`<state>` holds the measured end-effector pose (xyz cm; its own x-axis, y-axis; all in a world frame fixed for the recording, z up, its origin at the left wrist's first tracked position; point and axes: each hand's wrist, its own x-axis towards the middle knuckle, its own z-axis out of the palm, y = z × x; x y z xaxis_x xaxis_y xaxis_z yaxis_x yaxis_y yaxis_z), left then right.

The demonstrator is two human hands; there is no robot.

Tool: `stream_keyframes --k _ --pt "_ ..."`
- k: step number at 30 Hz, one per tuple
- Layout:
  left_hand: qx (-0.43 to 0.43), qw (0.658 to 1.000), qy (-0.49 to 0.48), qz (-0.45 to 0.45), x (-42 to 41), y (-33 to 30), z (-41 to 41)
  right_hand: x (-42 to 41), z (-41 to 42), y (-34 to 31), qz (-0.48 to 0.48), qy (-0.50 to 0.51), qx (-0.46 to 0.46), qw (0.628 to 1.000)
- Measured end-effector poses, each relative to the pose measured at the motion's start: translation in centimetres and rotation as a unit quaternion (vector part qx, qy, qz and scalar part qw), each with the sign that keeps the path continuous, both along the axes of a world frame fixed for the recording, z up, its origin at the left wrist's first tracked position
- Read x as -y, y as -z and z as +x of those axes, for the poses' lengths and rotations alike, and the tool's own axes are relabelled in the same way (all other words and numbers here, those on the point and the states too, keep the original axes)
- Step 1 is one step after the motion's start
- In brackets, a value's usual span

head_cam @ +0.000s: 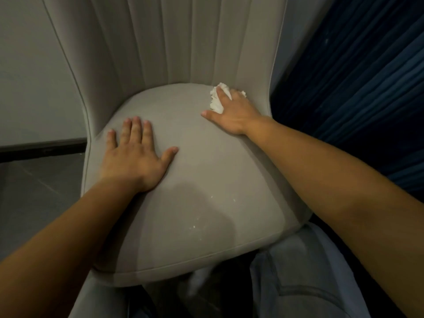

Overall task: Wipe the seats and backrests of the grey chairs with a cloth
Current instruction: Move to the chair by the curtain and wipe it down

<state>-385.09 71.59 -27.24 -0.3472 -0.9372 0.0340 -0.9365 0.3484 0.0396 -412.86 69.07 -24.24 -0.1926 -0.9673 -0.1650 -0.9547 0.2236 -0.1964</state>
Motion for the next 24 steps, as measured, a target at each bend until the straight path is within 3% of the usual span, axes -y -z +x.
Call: stream_keyframes --k 6,14,20,24 --pt "-0.006 1.0 0.002 0.001 -0.1 0.3 0.1 -0.3 -2.5 -0.4 -0.002 -0.064 0.007 0.998" --pt "-0.011 1.0 -0.003 0.011 -0.2 -0.3 0.0 -3.5 0.2 0.2 -0.026 0.05 -0.031 0.998" --pt "-0.005 1.0 0.002 0.021 -0.6 -0.5 0.3 -10.0 -0.5 0.4 -0.025 0.055 -0.041 0.997" --pt "0.001 1.0 0.005 0.019 -0.7 -0.4 0.3 -10.1 -0.8 0.3 -0.022 0.041 -0.032 0.998"
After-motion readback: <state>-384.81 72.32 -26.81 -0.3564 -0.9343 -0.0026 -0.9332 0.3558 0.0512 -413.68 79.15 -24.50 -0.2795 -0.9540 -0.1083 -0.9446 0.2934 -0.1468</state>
